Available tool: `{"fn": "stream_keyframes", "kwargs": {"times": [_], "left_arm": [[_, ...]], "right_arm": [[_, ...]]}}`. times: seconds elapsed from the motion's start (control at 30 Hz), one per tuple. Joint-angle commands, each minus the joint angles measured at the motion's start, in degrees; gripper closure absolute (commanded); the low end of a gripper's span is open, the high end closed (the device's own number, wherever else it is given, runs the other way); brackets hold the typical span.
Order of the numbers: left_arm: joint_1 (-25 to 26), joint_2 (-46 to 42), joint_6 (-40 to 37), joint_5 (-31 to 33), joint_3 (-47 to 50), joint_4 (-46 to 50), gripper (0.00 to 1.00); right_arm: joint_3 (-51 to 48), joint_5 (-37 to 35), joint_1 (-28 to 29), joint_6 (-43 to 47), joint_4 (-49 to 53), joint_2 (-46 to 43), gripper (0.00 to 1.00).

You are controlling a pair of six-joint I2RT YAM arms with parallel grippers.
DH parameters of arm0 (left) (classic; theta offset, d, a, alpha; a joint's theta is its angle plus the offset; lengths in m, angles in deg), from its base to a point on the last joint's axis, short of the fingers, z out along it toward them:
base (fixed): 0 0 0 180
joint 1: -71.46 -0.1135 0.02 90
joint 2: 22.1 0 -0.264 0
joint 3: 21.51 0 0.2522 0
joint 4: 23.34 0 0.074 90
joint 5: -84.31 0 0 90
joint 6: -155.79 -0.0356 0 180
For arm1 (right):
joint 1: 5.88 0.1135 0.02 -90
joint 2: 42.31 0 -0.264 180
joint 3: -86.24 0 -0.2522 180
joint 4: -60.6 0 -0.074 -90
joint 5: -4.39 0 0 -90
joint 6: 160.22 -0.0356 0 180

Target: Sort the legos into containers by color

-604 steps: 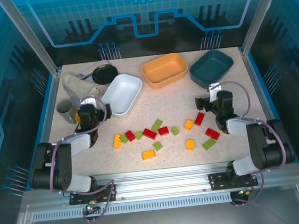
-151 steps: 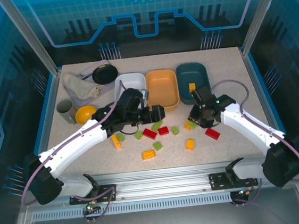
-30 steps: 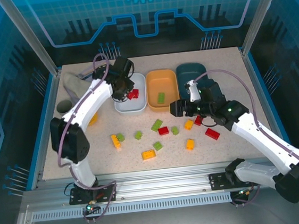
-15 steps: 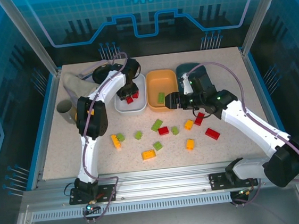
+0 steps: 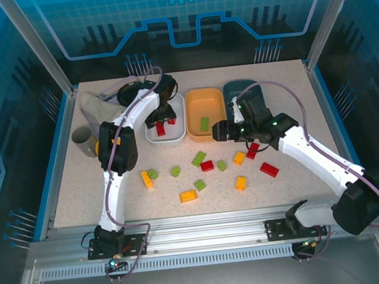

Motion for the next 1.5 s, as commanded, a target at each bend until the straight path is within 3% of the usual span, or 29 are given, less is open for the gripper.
{"fn": "stream_keyframes", "kwargs": {"times": [0.0,0.13,0.37,0.53,0.67,1.1,1.27,1.47], "left_arm": [[0.89,-8.76,-1.44,-2.33,-1.54,-0.40,0.23],[4.42,-19.00,-4.92,-8.12,6.53,-8.17,0.17],[12.83,-42.75,-5.60,-18.24,36.18,-29.24,0.14],[17.04,-52.99,-1.57,-17.99,48.48,-30.76,0.14],[19.00,-58.05,2.65,-18.40,56.83,-33.12,0.14],[21.80,-59.40,4.24,-15.96,59.19,-33.25,0.15],[21.91,-58.93,4.01,-15.00,57.00,-32.37,0.15],[21.95,-57.02,3.58,-14.14,54.34,-32.11,0.15]], "right_arm": [[-0.97,-8.95,-0.88,-3.79,8.22,-0.18,0.25],[-5.94,-9.90,-1.57,-11.00,7.39,0.72,0.23],[-9.32,-5.64,-3.46,-20.86,2.82,8.20,0.17],[-10.64,-4.21,-5.34,-23.63,0.44,13.27,0.19],[-10.26,-3.48,-5.95,-25.60,-0.05,17.06,0.27],[-7.62,-6.62,-5.19,-25.59,2.36,20.54,0.72],[-0.53,-15.16,-1.88,-19.16,10.19,13.26,0.78],[6.76,-22.23,-4.83,-8.87,12.30,8.50,0.80]]}}
